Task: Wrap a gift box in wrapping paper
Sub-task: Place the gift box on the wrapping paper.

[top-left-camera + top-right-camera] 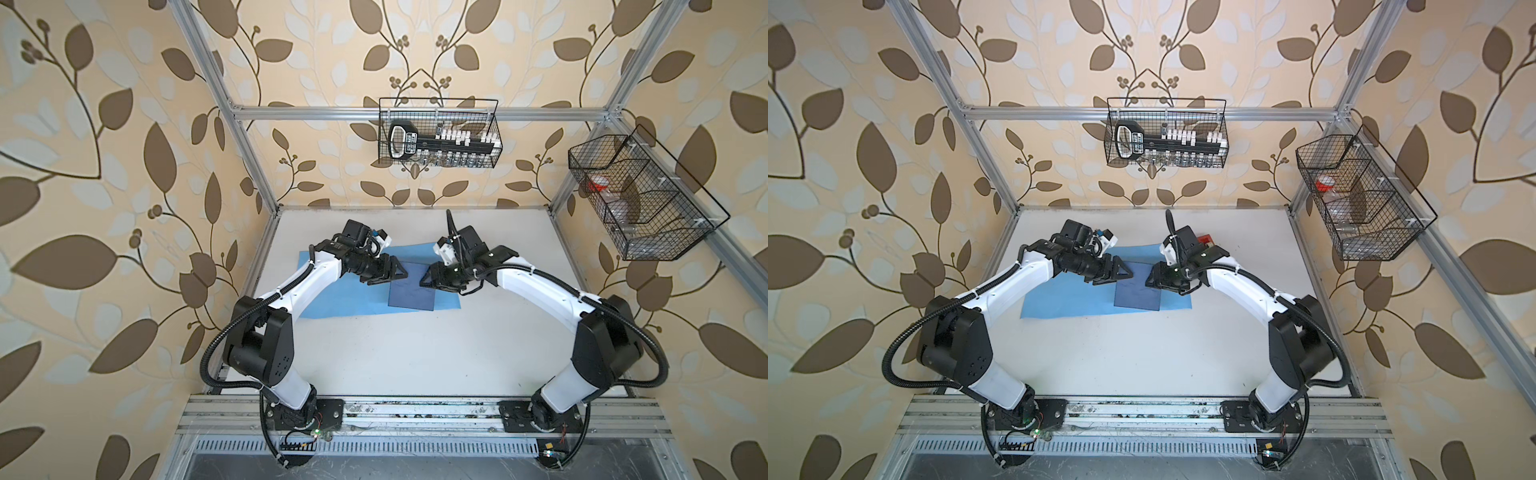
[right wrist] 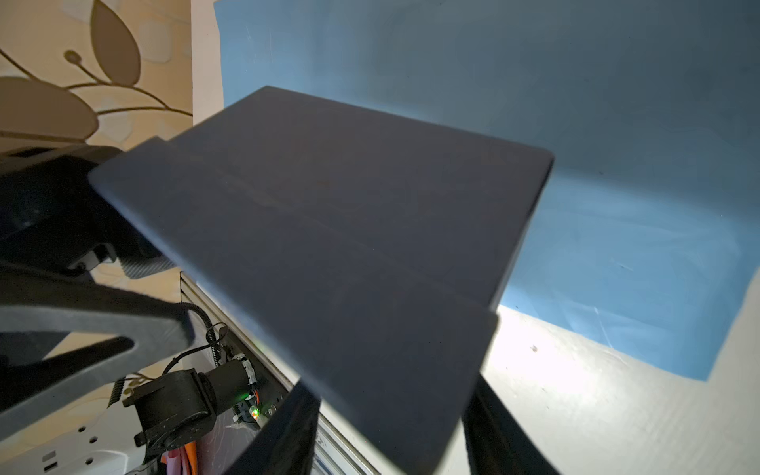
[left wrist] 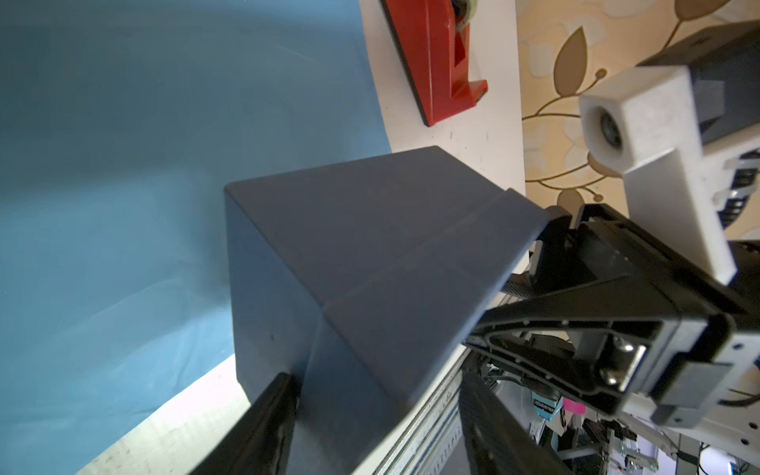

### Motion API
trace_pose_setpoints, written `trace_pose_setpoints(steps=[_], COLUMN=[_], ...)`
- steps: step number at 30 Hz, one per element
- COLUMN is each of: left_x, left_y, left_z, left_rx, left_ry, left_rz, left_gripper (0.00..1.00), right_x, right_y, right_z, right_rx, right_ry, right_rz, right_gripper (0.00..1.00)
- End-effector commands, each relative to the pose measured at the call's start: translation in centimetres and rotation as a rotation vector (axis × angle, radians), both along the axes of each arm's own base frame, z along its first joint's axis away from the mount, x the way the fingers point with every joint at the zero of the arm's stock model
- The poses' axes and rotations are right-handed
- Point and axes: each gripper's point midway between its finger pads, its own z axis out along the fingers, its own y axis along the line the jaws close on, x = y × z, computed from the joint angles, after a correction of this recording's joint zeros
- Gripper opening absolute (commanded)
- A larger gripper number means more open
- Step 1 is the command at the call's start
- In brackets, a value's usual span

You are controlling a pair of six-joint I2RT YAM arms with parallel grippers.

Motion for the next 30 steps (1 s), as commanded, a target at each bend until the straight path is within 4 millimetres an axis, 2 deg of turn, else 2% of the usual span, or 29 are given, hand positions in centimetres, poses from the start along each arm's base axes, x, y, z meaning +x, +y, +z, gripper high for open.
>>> trace_pose_setpoints(steps=[1,5,10,13,21,30], left_x=[-0.3,1.3,3.2,3.8,4.0,6.4], left_y=[0.2,2.9,5.6,6.8,7.9,8.7], left_z=[2.7,1.3,0.9,0.0,-2.0,-5.5], left_rx=[-0.071,-0.048,-0.045,-0.041,-0.019,0.060], left_ry=[-0.067,-0.034,-0.024,0.013,0.081,0.196], left_rz=[-0.024,0.050,0.134,0.171,0.218,0.222], left_gripper=[0.65,0.65,0.64,0.63,0.64,0.64], right_x=[1.0,2.1,3.4,4.1,5.7,6.4], right_y=[5.5,7.2,9.4,10.6,12.0,11.8], right_z=[3.1,2.5,2.1,1.6,0.6,-2.2], right_rx=[0.138,0.147,0.158,0.159,0.156,0.120], right_ry=[-0.088,-0.080,-0.070,-0.064,-0.058,-0.023], right_rz=[0.130,0.146,0.166,0.183,0.191,0.192], right_gripper=[0.55,0.55,0.54,0.54,0.54,0.55])
